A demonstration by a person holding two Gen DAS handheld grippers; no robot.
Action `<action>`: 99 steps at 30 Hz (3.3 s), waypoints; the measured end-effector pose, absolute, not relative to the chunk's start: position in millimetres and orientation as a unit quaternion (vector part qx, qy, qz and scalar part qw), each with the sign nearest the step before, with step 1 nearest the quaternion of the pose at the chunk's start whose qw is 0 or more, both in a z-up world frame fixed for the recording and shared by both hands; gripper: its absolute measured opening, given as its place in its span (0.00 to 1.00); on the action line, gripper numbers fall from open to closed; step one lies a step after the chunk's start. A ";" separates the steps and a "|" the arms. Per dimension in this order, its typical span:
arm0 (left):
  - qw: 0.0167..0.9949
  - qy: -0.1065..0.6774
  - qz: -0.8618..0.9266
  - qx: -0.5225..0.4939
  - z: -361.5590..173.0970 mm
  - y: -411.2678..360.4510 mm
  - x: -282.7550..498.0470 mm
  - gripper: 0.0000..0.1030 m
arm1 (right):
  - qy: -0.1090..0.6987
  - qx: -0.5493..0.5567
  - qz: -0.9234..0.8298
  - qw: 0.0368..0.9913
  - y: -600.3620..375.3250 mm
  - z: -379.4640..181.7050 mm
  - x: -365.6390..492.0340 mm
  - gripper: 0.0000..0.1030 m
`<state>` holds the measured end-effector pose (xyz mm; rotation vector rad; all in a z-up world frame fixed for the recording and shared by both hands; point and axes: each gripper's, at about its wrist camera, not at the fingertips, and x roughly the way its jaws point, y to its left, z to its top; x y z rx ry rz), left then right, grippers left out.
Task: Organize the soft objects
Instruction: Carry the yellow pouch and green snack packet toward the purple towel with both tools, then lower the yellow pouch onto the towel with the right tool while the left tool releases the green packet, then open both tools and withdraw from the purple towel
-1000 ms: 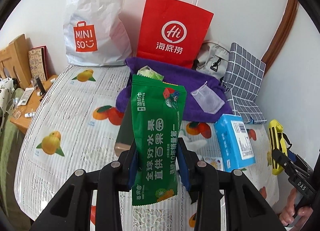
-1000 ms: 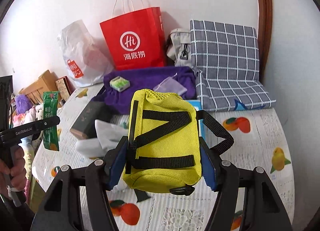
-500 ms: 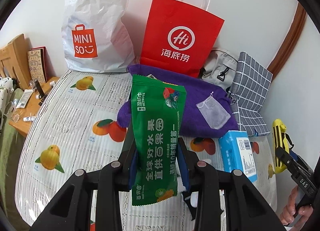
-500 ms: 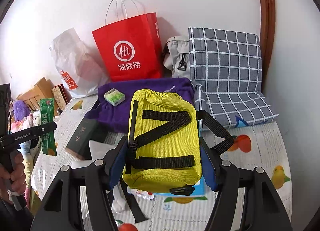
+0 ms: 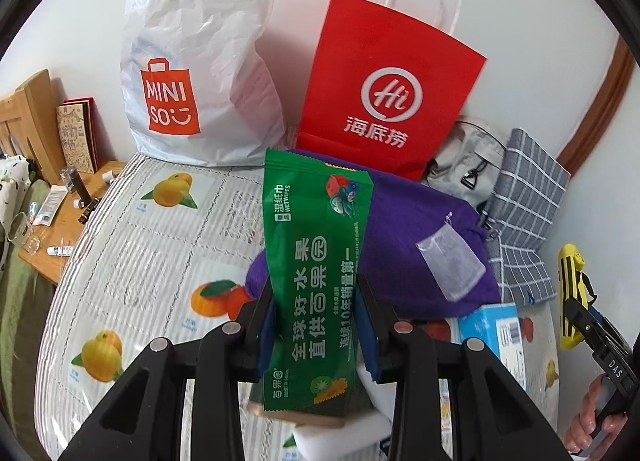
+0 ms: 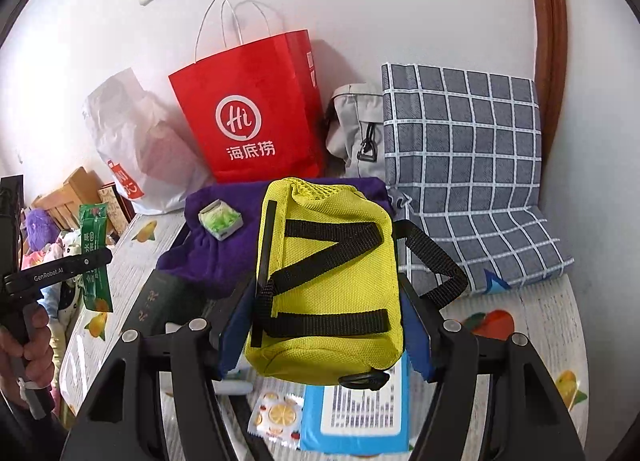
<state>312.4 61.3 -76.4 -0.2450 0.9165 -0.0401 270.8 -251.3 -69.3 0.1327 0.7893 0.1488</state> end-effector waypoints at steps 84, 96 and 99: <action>0.855 0.501 -0.043 -0.124 -127.3 71.4 328.9 0.63 | 0.463 0.016 0.172 0.870 -169.6 -142.9 293.7 0.62; 0.855 0.493 -0.048 -0.154 -126.7 86.7 268.1 0.63 | 0.507 0.005 0.167 0.846 -175.8 -173.6 210.5 0.44; 0.852 0.497 -0.050 -0.160 -132.0 87.0 258.8 0.63 | 0.513 0.020 0.191 0.837 -175.6 -181.3 192.5 0.44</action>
